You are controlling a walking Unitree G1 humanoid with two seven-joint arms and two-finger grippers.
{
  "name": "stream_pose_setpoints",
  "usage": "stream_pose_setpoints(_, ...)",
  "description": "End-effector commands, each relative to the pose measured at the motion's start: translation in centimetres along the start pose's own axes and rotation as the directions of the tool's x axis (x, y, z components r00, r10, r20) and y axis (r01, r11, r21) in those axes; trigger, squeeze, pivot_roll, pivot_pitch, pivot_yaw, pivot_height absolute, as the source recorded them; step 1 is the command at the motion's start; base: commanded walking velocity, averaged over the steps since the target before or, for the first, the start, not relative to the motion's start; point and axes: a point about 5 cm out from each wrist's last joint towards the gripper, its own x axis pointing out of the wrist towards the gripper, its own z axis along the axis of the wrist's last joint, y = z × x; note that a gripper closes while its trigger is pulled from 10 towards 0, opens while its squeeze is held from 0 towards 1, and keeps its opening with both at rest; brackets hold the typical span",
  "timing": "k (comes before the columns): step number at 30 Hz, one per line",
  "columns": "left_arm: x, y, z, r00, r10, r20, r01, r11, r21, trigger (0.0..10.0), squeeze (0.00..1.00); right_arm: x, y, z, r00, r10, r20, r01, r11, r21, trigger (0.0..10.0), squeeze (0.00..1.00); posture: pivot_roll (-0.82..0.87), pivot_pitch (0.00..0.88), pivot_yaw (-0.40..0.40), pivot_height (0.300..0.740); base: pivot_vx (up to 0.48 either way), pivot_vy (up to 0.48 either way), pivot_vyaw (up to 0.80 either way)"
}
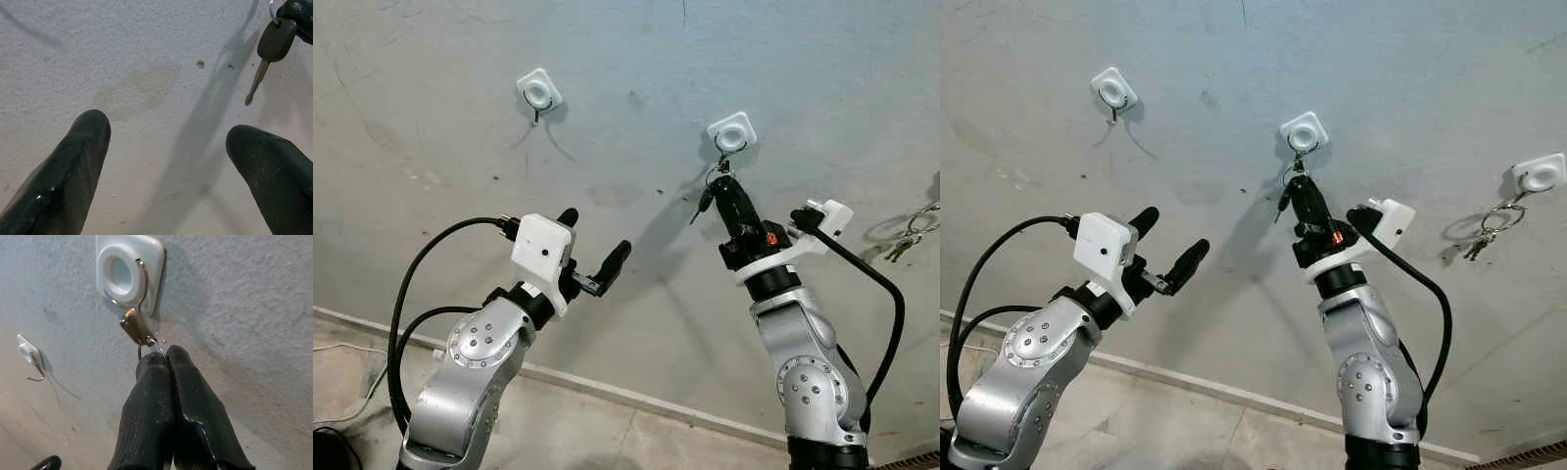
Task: Hang keys on a hook
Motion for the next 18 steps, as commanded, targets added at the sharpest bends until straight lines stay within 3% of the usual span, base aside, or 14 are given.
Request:
stream_pose_setpoints(1, 0.1, -0.4, 0.3, 1.000, -0.025, 0.007, 0.025, 1.000, 0.006, 10.0, 0.00, -0.5, -0.6, -0.7, 0.998, -0.039, -0.045, 0.038, 0.999, -0.010, 10.0, 0.63, 0.25, 0.064, -0.043, 0.740, 0.000, 0.000, 0.00)
stream_pose_setpoints(2, 0.1, -0.5, 0.3, 1.000, -0.029, 0.006, 0.028, 1.000, 0.005, 10.0, 0.00, -0.5, -0.5, -0.7, 0.998, -0.032, -0.047, 0.032, 0.999, -0.016, 10.0, 1.00, 0.25, 0.064, -0.043, 0.740, 0.000, 0.000, 0.00)
stream_pose_setpoints(6, 0.2, -0.7, 0.3, 0.999, -0.047, 0.007, 0.047, 0.999, 0.006, 10.0, 0.00, -0.4, -0.6, -0.8, 0.997, -0.040, -0.062, 0.034, 0.995, -0.090, 10.0, 1.00, 0.25, 0.060, -0.044, 0.740, 0.000, 0.000, 0.00)
stream_pose_setpoints(11, 0.6, -1.4, 1.3, 0.995, -0.093, 0.043, 0.092, 0.996, 0.013, 10.0, 0.00, -0.9, -0.9, -2.4, 0.987, -0.041, -0.157, -0.010, 0.951, -0.310, 10.0, 1.00, 0.25, 0.056, -0.046, 0.740, 0.000, 0.000, 0.00)
stream_pose_setpoints(18, 0.5, -1.6, 1.4, 0.993, -0.110, 0.046, 0.110, 0.994, 0.017, 10.0, 0.00, -1.5, -0.6, -3.9, 0.974, -0.019, -0.226, -0.072, 0.919, -0.388, 10.0, 1.00, 0.25, 0.054, -0.049, 0.740, 0.000, 0.000, 0.00)
